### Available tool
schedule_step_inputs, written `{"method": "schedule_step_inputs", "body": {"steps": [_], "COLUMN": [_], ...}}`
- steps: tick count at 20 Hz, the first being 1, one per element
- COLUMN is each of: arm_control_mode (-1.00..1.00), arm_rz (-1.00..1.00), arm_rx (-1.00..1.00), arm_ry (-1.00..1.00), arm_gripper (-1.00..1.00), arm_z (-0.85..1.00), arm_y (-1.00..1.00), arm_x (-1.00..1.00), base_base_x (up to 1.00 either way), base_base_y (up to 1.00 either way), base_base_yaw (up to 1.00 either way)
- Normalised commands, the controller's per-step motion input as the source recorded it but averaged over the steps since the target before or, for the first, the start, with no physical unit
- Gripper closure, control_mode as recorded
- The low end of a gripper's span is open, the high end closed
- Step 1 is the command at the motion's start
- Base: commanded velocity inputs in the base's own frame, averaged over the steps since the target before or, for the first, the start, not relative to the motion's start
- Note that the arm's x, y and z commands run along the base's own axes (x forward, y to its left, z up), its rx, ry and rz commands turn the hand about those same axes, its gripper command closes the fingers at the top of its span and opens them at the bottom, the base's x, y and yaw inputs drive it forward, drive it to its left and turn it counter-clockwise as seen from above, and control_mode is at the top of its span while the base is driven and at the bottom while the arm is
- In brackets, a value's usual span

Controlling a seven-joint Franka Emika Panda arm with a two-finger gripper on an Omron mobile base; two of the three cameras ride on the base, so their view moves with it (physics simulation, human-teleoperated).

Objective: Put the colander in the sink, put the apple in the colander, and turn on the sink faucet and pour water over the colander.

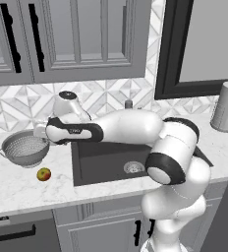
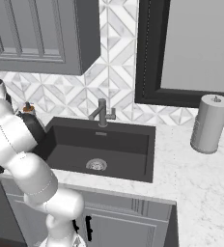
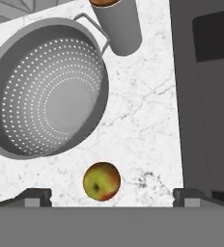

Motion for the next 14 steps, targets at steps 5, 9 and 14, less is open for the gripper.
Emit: {"method": "schedule_step_inputs", "body": {"steps": [5, 9, 14], "arm_control_mode": [-1.00, -1.00, -1.00], "arm_rz": [-0.03, -0.04, -0.03], "arm_rx": [-0.03, -0.04, -0.04], "arm_ry": [0.00, 0.02, 0.01], "arm_gripper": [-1.00, -1.00, -1.00], "arm_z": [-0.15, -0.19, -0.19], "arm_y": [0.30, 0.19, 0.15], "arm_x": [0.22, 0.23, 0.21], "base_base_x": [0.00, 0.00, 0.00], "base_base_y": [0.00, 0.00, 0.00], "base_base_yaw": [0.00, 0.00, 0.00]}}
